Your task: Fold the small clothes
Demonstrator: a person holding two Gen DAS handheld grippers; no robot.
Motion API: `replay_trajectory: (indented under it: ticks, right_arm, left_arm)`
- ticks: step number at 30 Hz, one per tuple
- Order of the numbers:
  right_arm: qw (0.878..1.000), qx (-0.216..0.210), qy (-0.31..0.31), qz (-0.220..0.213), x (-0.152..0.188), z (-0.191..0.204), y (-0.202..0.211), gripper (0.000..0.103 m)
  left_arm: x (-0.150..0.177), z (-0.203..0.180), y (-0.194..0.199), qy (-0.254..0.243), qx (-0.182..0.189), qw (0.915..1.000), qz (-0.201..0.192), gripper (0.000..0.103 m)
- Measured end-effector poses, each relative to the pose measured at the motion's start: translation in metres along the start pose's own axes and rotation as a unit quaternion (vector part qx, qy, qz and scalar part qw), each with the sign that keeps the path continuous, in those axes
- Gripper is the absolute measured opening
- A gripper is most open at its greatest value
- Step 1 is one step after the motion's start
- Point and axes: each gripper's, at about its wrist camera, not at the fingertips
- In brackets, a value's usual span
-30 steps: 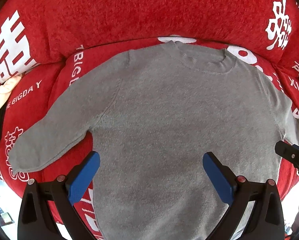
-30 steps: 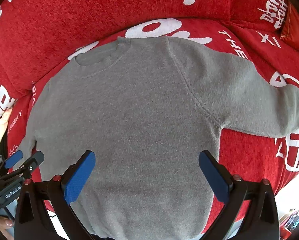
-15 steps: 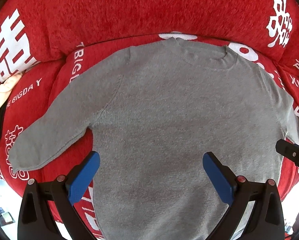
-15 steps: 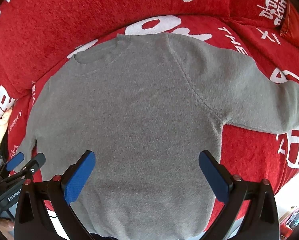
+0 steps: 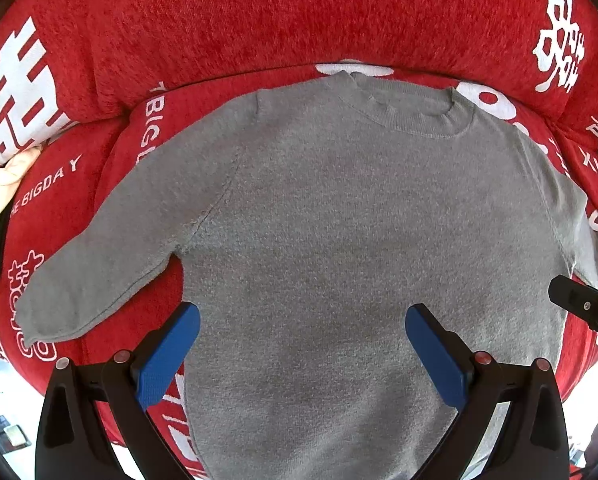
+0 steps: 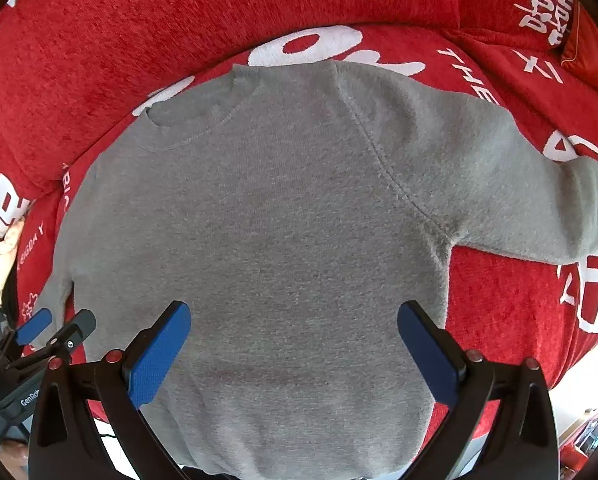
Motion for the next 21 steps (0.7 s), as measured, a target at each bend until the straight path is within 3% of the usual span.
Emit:
replay_trajectory:
  ticks: [21]
  right_arm:
    - [1.0, 0.0, -0.001, 0.001, -0.0008, 0.0025, -0.0022, 0.103]
  left_arm:
    - [0.0002, 0.0013, -0.0035, 0.003, 0.004, 1.0, 0.004, 0.103]
Point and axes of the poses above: each gripper's, at about its wrist camera, not at the fingertips, and y roughly against the way its jaws point, z to its left, x to its underside, and after that the axes turned 7 degrees about -z, right-handed
